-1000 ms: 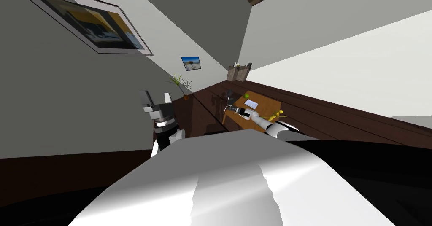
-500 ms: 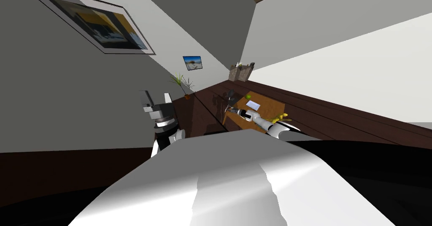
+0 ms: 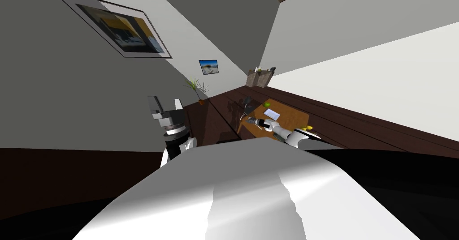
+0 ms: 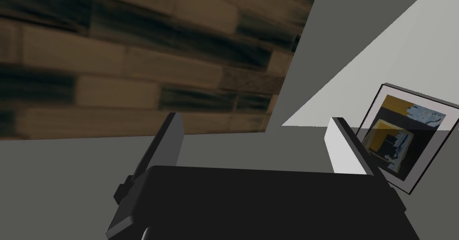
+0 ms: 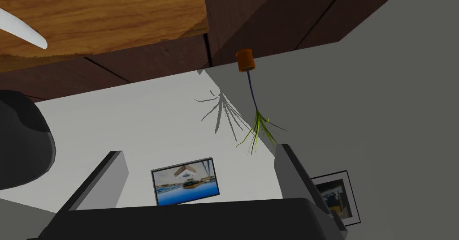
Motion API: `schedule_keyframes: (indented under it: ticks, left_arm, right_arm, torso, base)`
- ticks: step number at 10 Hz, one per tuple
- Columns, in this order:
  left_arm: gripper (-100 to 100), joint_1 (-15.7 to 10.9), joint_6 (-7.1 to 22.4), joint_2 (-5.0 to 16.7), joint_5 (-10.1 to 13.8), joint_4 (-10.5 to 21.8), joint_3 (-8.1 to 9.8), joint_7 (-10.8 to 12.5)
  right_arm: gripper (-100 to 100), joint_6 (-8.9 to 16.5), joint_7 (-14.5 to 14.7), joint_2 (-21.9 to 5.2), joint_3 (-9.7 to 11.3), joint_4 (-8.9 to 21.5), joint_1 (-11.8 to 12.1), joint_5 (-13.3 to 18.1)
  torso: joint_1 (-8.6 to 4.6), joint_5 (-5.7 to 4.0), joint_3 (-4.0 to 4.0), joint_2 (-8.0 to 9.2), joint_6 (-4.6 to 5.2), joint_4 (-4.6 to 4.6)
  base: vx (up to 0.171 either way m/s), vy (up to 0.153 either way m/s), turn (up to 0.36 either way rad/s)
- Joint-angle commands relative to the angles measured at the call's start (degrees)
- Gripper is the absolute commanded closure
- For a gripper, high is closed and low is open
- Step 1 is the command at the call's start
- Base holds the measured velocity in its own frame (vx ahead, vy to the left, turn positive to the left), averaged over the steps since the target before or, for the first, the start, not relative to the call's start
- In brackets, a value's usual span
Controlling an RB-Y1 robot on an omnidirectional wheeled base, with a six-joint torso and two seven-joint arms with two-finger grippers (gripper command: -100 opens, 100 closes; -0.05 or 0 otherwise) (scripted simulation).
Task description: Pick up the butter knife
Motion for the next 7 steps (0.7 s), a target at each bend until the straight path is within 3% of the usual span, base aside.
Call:
schedule_keyframes:
  ticks: [1, 7]
  left_arm:
    - [0, 0.0, 0.0, 0.0, 0.0, 0.0, 0.0, 0.0]
    - [0, 0.0, 0.0, 0.0, 0.0, 0.0, 0.0, 0.0]
  right_arm:
    - [-100, 1.23, -0.57, -1.59, 2.22, 1.8, 0.9, 1.6]
    - [-100, 1.97, -0.76, -2.84, 4.61, 5.09, 1.95, 3.36]
  torso:
    - [0.0, 0.0, 0.0, 0.0, 0.0, 0.0]
    - [0.12, 0.03, 0.05, 0.09, 0.0, 0.02]
  base:
    - [0.073, -0.064, 0.204]
    - [0.028, -0.033, 0.06]
